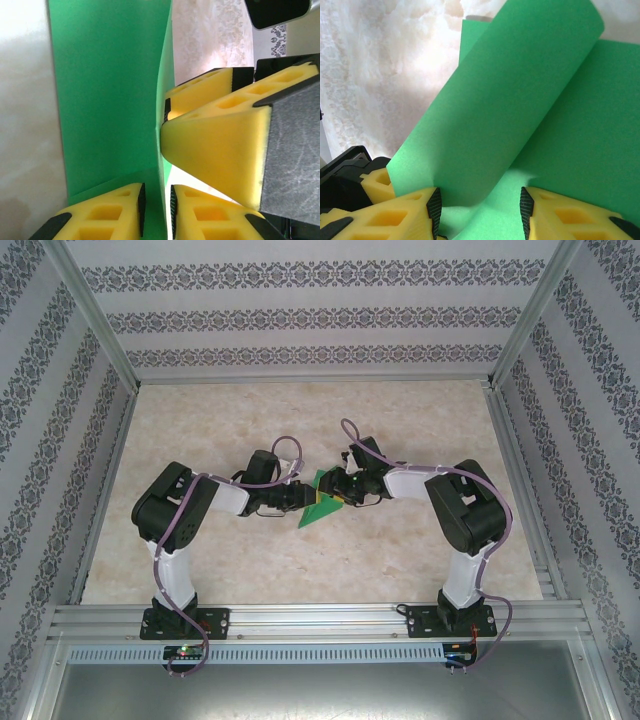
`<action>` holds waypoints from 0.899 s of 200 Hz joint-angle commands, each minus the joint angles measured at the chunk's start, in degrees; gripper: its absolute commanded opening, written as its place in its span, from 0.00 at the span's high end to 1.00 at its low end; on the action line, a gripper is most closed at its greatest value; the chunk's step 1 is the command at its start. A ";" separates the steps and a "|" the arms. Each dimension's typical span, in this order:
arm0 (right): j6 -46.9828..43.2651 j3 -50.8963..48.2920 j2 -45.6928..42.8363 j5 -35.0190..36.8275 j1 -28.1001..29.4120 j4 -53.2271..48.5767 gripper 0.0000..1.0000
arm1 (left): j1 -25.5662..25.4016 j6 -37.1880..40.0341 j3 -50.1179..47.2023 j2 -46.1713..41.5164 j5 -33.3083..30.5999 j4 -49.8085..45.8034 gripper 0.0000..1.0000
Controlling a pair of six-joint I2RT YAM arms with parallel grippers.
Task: Fold a paper plane with a square sheet of paper (pick it up from the middle)
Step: Fourth fold the wing at the center of the table.
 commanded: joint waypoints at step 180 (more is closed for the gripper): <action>0.78 6.22 4.95 12.99 1.92 -19.82 0.51 | -1.38 4.66 -1.81 -12.27 -3.73 -10.26 0.80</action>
